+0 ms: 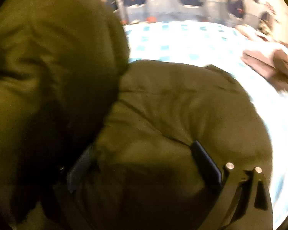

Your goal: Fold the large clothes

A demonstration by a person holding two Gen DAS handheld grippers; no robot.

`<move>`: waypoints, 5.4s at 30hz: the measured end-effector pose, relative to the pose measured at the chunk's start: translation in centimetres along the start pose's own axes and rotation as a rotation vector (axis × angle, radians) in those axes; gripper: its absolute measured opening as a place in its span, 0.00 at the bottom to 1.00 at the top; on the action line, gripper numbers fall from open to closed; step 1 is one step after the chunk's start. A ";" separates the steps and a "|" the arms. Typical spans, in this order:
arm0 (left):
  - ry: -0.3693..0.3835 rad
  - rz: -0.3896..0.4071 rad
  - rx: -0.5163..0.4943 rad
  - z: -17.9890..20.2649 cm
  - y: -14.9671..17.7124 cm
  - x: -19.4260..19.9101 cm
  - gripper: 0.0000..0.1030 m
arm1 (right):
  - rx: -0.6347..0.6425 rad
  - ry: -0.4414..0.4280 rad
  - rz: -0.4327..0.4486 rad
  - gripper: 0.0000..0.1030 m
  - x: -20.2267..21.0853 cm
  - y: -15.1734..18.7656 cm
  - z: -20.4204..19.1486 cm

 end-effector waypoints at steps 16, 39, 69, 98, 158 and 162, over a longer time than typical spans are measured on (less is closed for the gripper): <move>0.099 -0.285 -0.514 13.1 3.0 -11.7 0.25 | -0.562 -0.347 0.351 0.93 13.2 -3.3 21.5; 0.239 -0.061 0.312 -2.0 -1.7 -2.8 0.59 | -0.248 -0.079 -0.249 0.93 0.1 -4.7 21.0; -0.168 -0.080 0.736 -23.8 11.7 4.4 0.72 | -0.375 -0.498 -0.286 0.95 -10.6 -0.4 -2.9; -0.178 -0.036 0.189 -9.1 6.7 -0.8 0.77 | -0.541 -0.253 -0.120 0.95 -12.8 -4.8 1.8; -0.160 0.046 0.919 -26.3 12.5 3.5 0.80 | -0.559 -0.195 -0.066 0.94 -7.4 -8.2 2.4; -0.043 0.006 1.017 -26.5 14.6 0.1 0.80 | -0.667 -0.259 -0.178 0.95 -13.3 -5.8 0.4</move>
Point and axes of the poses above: each gripper's, at about its wrist camera, not at the fingertips, and x roughly against the way its jaws point, z to its right, y to its underside, the point moved 1 cm from there along -x, roughly the way its jaws point, and after that the axes turned 12 degrees about z, right-handed, at the moved point
